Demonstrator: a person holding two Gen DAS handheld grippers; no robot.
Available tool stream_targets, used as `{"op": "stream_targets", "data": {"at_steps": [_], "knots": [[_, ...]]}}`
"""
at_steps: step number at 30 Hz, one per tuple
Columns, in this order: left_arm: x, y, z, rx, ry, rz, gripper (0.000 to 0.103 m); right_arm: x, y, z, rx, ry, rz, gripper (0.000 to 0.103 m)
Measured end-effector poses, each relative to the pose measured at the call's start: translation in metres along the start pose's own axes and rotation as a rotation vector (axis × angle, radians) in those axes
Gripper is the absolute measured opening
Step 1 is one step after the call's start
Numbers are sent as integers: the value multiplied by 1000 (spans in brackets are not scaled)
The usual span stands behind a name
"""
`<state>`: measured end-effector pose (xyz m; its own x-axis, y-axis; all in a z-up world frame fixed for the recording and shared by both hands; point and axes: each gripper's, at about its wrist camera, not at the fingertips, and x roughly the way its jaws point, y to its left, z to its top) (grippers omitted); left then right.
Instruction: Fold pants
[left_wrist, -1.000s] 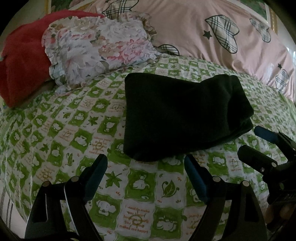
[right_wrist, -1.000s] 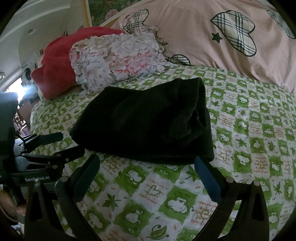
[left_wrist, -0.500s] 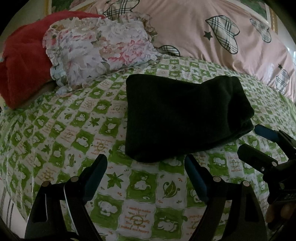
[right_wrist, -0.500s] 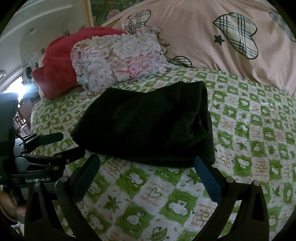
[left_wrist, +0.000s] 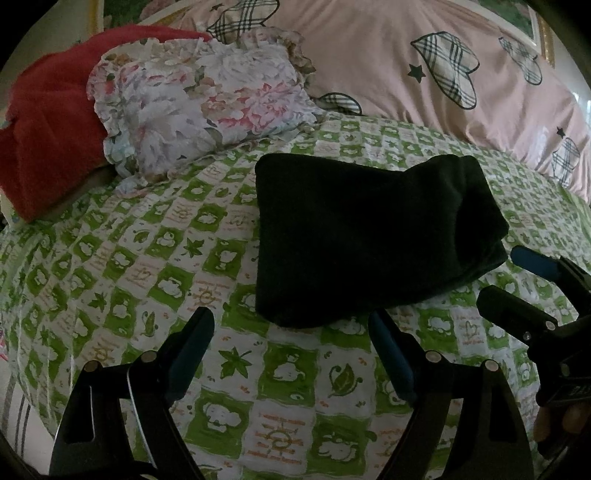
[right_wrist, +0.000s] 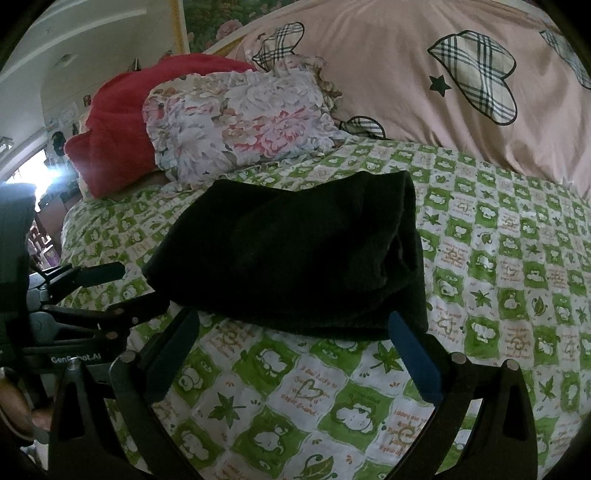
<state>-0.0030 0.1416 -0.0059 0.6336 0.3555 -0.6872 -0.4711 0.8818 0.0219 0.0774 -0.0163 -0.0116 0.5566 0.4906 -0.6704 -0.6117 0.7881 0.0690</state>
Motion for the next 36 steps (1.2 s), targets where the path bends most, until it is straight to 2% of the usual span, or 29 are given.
{"op": "stream_targets", "data": {"at_steps": [16, 22, 36], "knots": [[0, 1, 8, 5, -1, -9, 86, -4, -3, 5, 5, -9, -2, 102], [-2, 3, 17, -16, -23, -38, 87, -12, -16, 11, 44, -28, -9, 102], [-3, -8, 32, 22, -49, -11, 87, -9, -19, 15, 39, -28, -17, 102]]}}
